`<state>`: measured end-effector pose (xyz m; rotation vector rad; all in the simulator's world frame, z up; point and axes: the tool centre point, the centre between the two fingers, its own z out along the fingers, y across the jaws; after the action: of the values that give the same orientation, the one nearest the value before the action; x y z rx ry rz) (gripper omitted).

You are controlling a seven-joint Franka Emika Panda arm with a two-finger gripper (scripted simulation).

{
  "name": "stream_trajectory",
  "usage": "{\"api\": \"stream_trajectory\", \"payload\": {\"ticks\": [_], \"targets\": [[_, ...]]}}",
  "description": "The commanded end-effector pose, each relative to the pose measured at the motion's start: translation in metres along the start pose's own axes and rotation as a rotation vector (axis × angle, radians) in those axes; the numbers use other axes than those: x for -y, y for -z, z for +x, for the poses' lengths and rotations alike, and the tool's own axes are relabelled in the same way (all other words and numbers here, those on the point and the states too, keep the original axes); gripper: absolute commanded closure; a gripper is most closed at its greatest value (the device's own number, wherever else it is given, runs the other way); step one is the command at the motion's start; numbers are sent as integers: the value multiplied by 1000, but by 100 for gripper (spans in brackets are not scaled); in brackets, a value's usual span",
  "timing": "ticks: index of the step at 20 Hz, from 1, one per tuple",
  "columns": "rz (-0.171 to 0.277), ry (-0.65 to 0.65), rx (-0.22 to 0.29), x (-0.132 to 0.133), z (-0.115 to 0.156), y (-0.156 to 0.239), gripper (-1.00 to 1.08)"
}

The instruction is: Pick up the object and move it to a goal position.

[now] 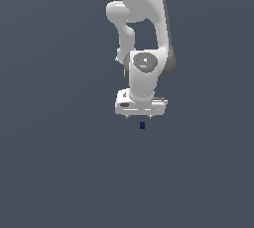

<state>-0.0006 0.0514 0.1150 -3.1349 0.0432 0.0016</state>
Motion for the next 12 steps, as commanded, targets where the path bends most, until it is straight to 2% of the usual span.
{"api": "stream_trajectory", "payload": {"ticks": [1,7,12], "targets": [[-2,-14,0,10,-3,-19,-92],[-6,-35,-1,23,-9,-47,-92],[-6,-36,1,26,-10,-51,-92]]}}
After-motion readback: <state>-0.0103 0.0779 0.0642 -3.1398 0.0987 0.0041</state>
